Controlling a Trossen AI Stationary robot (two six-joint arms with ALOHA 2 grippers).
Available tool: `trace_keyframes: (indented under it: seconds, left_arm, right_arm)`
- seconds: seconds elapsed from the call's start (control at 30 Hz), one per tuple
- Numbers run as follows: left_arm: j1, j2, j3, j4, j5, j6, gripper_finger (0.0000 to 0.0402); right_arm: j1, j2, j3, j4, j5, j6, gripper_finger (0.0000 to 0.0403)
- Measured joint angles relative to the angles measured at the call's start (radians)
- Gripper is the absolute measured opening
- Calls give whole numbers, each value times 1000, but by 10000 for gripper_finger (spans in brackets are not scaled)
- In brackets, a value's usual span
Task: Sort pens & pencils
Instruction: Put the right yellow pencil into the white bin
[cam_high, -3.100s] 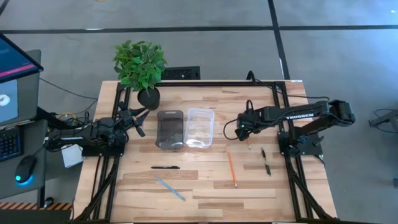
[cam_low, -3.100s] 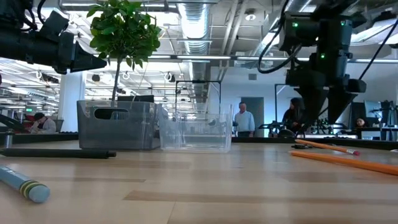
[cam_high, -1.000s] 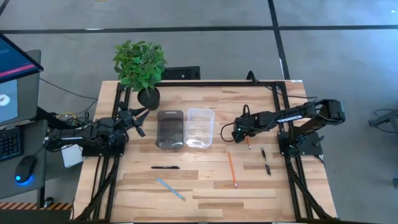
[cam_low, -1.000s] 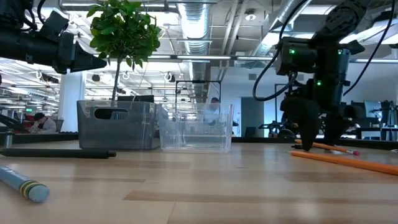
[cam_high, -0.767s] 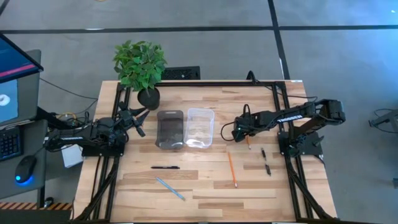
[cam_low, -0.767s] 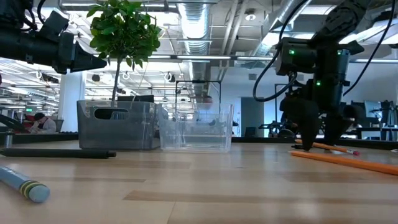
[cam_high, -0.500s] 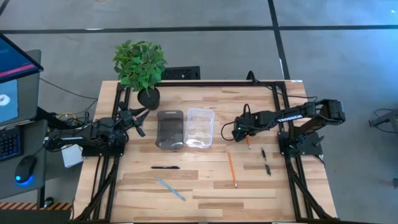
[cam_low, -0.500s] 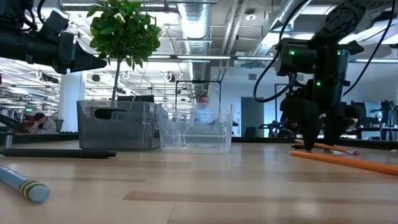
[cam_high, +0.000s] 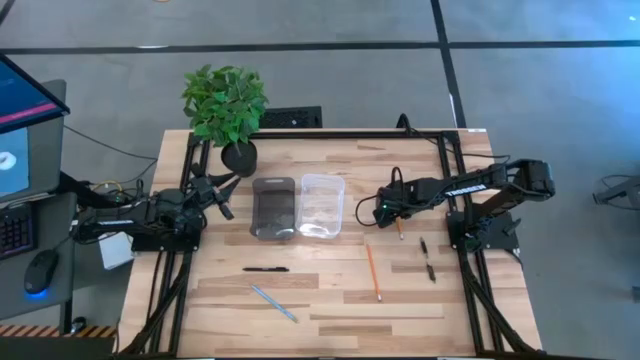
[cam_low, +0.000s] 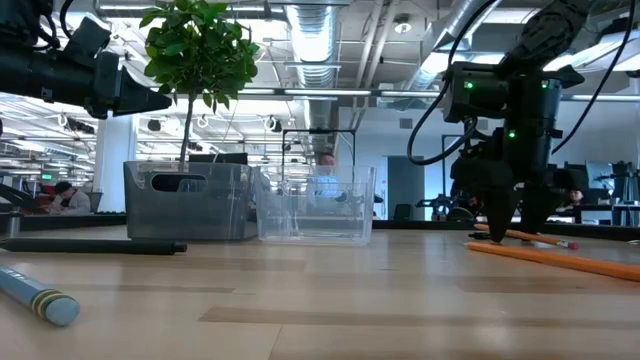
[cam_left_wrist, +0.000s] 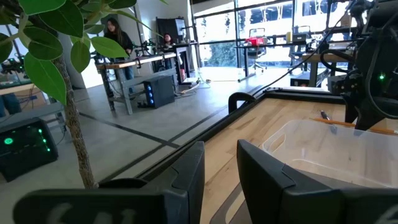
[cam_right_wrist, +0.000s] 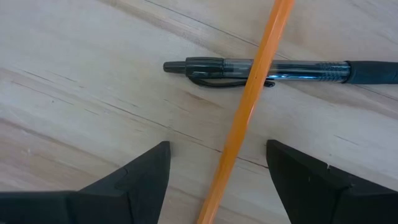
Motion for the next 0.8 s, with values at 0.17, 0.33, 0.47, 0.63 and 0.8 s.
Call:
trace_keyframes:
  seconds: [0.17, 0.33, 0.47, 0.63, 0.8]
  left_arm:
    - [0, 0, 0, 0, 0, 0, 86]
    - [0, 0, 0, 0, 0, 0, 86]
    - [0, 0, 0, 0, 0, 0, 86]
    - [0, 0, 0, 0, 0, 0, 86]
    - [0, 0, 0, 0, 0, 0, 86]
  right_arm:
    - [0, 0, 0, -1, -2, -1, 285]
    - [0, 0, 0, -1, -3, -2, 284]
    - [0, 0, 0, -2, -5, -2, 270]
    - [0, 0, 0, -4, -6, -3, 225]
    - [1, 0, 0, -4, -6, -3, 159]
